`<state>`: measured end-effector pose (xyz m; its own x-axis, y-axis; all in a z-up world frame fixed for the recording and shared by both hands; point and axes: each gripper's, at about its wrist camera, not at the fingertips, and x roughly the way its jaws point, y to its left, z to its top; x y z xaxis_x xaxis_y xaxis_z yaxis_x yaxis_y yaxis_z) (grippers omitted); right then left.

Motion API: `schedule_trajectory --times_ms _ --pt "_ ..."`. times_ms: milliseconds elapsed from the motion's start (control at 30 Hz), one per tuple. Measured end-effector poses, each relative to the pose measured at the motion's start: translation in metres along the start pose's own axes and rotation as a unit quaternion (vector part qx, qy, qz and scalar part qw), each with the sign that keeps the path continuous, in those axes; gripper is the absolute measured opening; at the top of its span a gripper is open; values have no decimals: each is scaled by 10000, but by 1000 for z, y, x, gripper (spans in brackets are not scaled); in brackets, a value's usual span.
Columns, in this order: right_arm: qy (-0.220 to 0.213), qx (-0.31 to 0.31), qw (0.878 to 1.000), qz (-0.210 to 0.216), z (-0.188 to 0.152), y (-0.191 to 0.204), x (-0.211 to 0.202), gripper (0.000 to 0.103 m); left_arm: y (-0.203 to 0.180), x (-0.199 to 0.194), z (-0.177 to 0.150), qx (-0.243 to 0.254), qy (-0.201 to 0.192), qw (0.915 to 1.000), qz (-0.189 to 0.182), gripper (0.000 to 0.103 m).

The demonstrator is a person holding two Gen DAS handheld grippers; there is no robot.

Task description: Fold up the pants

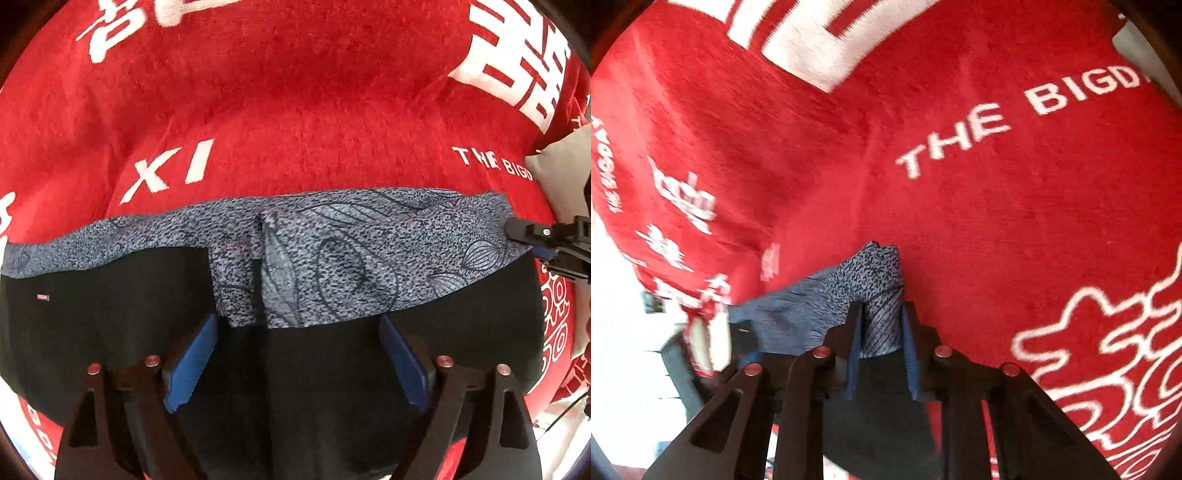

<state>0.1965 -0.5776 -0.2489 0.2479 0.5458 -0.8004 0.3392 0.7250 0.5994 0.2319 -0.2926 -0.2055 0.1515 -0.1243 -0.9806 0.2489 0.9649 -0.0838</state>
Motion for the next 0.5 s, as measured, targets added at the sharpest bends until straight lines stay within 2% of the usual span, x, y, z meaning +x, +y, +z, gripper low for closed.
schedule_trajectory --times_ms 67,100,200,300,433,500 --pt "-19 -11 9998 -215 2 5 0 35 10 -4 -7 -60 -4 10000 -47 92" --pt "-103 -157 9988 -456 -1 13 -5 37 13 -8 -10 -45 2 10000 3 92" --pt "-297 -729 9911 -1073 -18 36 -20 37 23 -19 -17 -28 56 9999 126 92" --pt "-374 -1254 9804 -1470 -42 56 -32 37 34 -36 -25 -151 108 9996 201 92" --pt "-365 -1699 9708 -1656 -76 78 -38 37 40 -55 -36 -446 106 9989 -64 91" --pt "-281 -1702 9722 -1584 -85 84 -34 37 36 -55 -39 -484 168 9985 -200 81"
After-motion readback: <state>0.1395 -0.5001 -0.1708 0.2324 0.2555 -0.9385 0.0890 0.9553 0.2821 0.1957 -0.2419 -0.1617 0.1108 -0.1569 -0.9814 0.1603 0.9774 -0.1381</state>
